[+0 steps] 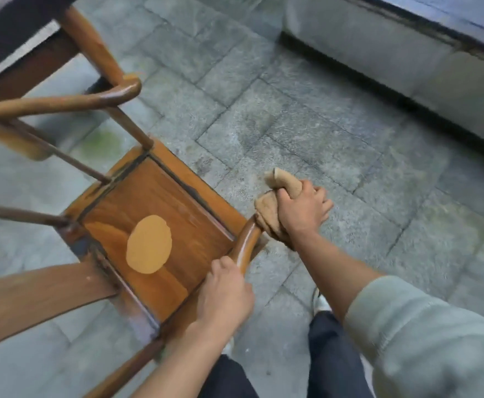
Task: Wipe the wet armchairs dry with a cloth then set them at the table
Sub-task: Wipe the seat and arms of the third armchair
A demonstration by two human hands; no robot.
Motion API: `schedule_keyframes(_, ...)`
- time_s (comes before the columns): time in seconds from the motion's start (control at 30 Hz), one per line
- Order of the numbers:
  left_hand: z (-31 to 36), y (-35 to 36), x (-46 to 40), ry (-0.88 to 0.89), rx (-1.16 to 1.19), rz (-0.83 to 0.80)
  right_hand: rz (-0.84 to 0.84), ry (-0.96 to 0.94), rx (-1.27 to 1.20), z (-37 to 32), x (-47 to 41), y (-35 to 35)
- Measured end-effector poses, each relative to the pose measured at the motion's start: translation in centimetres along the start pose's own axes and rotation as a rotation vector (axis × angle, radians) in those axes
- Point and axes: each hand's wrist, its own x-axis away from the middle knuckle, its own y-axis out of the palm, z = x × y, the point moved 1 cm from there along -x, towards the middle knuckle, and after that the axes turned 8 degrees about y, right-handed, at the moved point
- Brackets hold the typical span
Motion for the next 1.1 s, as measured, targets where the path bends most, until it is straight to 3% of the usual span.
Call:
schedule_keyframes(0.17,2.8,-0.2,-2.7,-0.111,0.009,0.064,-0.192,-0.155,-0.153,1.0,-5.5,-1.3)
schedule_keyframes(0.27,3.4,-0.5,-4.0,-0.155,0.092,0.042,-0.294,-0.153,0.054,-1.2,-8.9,-1.0)
schedule_keyframes(0.37,2.6,0.0,-5.0,-0.265,0.398,-0.061,-0.337,-0.244,0.321,-3.5,-10.9,0.5)
schedule_keyframes(0.47,1.0,0.4,-7.0,-0.308,0.661,-0.053,-0.450,-0.379,0.470,-6.6,-10.3,3.9)
schedule_keyframes(0.67,-5.0,1.4,-12.4,-0.366,0.699,-0.039,-0.815,-0.702,0.730,-9.0,-4.8,13.1)
schedule_keyframes(0.87,-10.0,4.9,-18.0,-0.384,0.532,0.057,-0.820,-1.419,1.047,-8.3,-4.9,21.6)
schedule_keyframes(0.93,-10.5,6.2,-19.9,-0.318,0.516,0.167,-0.750,-1.519,1.091,-8.5,-5.9,24.2)
schedule_keyframes(1.1,-12.6,7.4,-25.1,-0.283,0.395,0.453,-0.611,-1.748,0.789,-11.6,-8.2,30.6)
